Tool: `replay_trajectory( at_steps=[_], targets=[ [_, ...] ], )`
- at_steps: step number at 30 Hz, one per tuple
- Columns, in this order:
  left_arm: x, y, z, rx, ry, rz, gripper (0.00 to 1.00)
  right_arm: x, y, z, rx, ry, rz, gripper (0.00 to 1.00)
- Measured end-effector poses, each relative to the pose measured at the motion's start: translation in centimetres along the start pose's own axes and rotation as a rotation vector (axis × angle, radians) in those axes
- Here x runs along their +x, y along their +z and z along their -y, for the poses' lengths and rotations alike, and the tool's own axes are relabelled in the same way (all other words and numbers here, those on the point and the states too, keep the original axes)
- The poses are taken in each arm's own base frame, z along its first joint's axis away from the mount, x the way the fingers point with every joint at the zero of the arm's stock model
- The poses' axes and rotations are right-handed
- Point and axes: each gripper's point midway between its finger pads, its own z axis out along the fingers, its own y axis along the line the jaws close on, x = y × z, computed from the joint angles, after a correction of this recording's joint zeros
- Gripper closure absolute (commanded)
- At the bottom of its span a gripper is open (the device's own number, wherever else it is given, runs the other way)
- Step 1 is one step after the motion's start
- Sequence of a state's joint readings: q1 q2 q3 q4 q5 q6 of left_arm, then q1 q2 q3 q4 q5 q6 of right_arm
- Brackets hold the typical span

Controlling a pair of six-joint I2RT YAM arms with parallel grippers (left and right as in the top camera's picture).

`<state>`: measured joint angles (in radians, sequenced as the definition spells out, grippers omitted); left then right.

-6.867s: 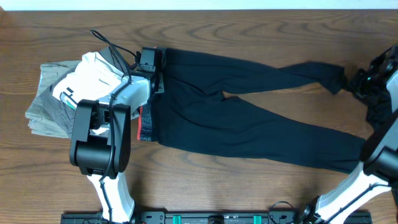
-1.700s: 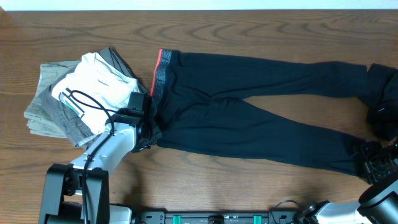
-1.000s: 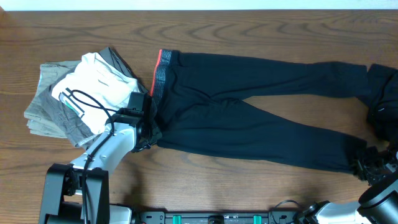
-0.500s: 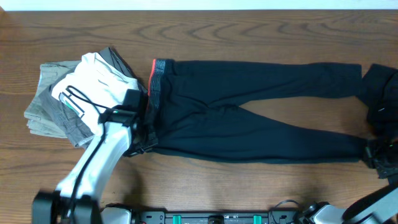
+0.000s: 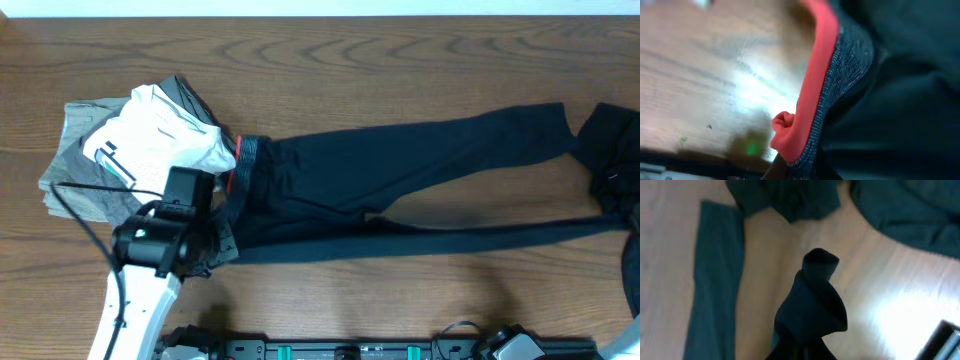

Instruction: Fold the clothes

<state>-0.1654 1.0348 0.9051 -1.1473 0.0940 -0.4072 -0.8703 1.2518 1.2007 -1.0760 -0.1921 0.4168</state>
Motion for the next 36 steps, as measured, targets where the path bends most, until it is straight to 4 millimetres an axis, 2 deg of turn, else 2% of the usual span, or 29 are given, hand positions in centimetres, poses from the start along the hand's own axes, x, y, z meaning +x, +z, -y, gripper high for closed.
replay_trajectory(
  at_steps=[3, 6, 8, 10, 13, 15, 18, 22, 28, 31, 36],
  targets=[
    [-2.3, -2.1, 1.4, 0.049, 0.06, 0.087, 0.94, -1.0, 0.5, -1.8, -0.042, -0.033, 0.039, 0.99],
    [-5.0, -3.4, 2.9, 0.079, 0.122, 0.159, 0.94, -2.2, 1.7, -4.0, -0.093, -0.063, 0.068, 0.99],
    [-6.5, -3.1, 3.6, 0.081, 0.158, 0.169, 0.94, -2.9, 3.1, -5.8, -0.13, -0.087, 0.079, 0.99],
    [-7.4, -1.9, 4.0, 0.065, 0.189, 0.139, 0.94, -3.3, 4.5, -7.4, -0.161, -0.106, 0.078, 0.99],
    [-7.4, 0.7, 3.9, 0.023, 0.214, 0.036, 0.94, -3.4, 6.7, -9.1, -0.196, -0.117, 0.056, 0.99],
    [-6.4, 2.1, 3.4, -0.016, 0.224, -0.065, 0.94, -3.1, 8.0, -9.6, -0.208, -0.115, 0.027, 0.99],
    [-4.6, 2.5, 2.4, -0.057, 0.225, -0.176, 0.94, -3.0, 9.1, -9.4, -0.207, -0.102, 0.003, 0.99],
    [-3.6, 0.4, 2.1, -0.066, 0.23, -0.216, 0.94, -3.0, 8.2, -9.2, -0.201, -0.084, -0.027, 0.99],
    [-2.0, -3.0, 2.1, -0.021, 0.237, -0.204, 0.89, -4.2, 4.4, -9.6, -0.201, -0.089, -0.044, 0.99],
    [-1.7, -3.3, 2.2, -0.01, 0.237, -0.205, 0.89, -4.5, 3.7, -10.0, -0.21, -0.109, -0.033, 0.99],
    [-1.5, -3.1, 2.2, -0.01, 0.234, -0.226, 0.89, -3.4, 3.8, -10.4, -0.198, -0.136, -0.061, 0.99]
  ],
)
